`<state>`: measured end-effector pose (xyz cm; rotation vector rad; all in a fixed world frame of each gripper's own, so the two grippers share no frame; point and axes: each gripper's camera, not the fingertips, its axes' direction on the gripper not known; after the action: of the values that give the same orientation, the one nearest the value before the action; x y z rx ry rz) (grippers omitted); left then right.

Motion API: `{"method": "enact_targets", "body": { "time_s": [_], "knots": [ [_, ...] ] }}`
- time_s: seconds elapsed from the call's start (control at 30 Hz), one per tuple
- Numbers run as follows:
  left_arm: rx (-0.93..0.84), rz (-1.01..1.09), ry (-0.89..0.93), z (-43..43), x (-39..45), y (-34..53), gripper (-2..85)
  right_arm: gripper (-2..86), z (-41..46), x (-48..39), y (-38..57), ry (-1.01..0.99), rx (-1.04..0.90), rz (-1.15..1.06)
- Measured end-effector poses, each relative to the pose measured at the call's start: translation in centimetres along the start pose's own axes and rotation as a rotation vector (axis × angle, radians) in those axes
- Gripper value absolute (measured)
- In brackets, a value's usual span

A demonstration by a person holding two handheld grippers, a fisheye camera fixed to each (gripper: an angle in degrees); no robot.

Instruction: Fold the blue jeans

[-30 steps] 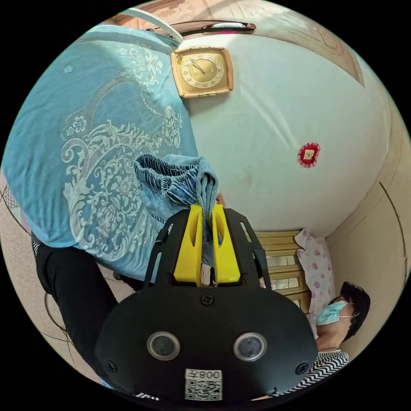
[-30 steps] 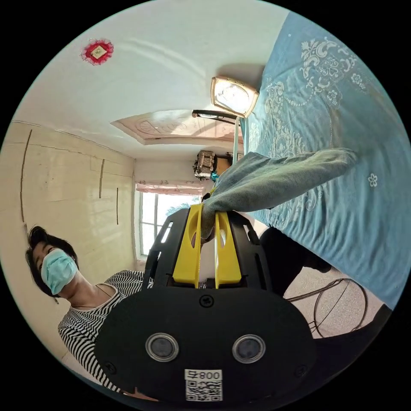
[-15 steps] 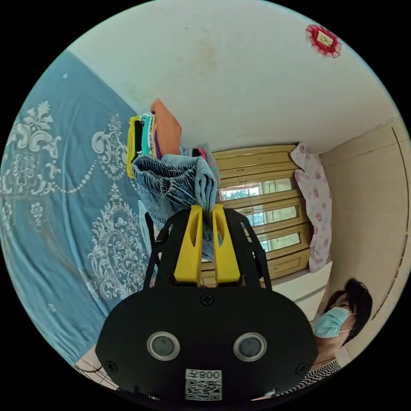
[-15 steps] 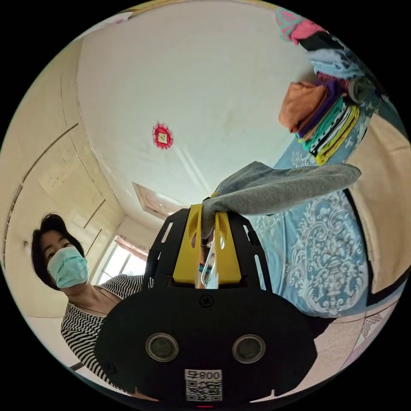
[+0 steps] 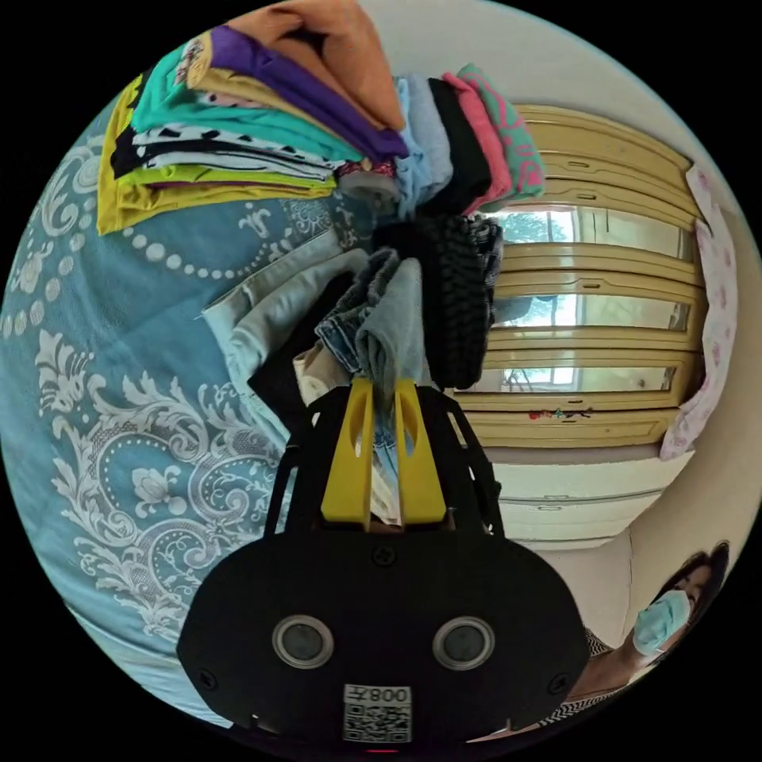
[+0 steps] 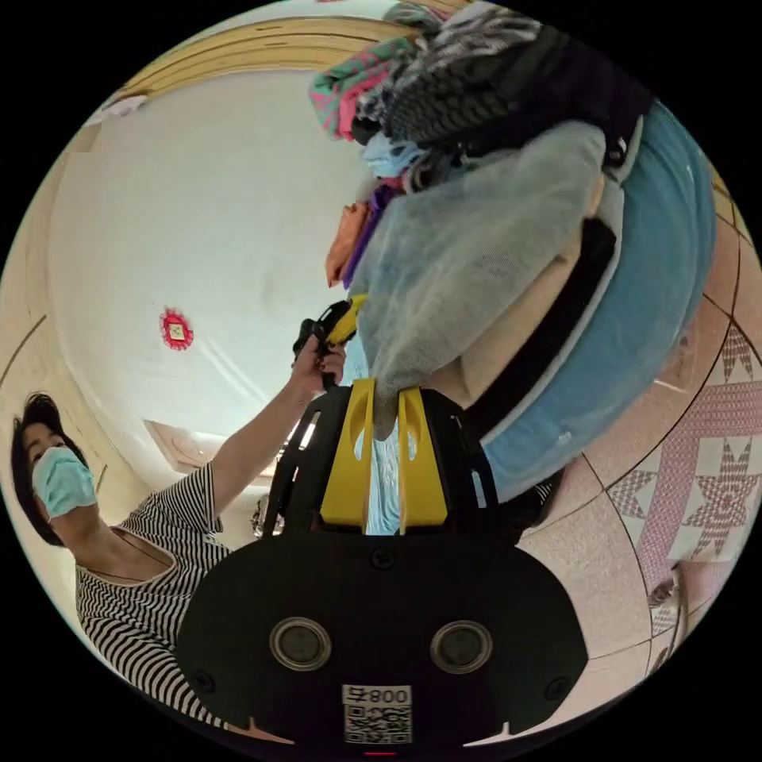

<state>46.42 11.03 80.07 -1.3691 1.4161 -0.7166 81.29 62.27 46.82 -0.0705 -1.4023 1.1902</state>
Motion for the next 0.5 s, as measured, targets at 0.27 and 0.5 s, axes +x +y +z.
{"method": "enact_targets", "body": {
  "time_s": [0.27, 0.5],
  "knots": [
    [-0.037, 0.104, -0.03, 6.2, 2.9, -6.2, 6.9, 5.3, -4.4, -2.6, 2.2, -0.061, 0.106, 0.028],
    [0.124, 0.104, -0.093, 7.5, 4.7, -7.1, 7.5, 6.1, -7.7, -4.9, 4.3, -0.168, 0.216, 0.087]
  ]
}}
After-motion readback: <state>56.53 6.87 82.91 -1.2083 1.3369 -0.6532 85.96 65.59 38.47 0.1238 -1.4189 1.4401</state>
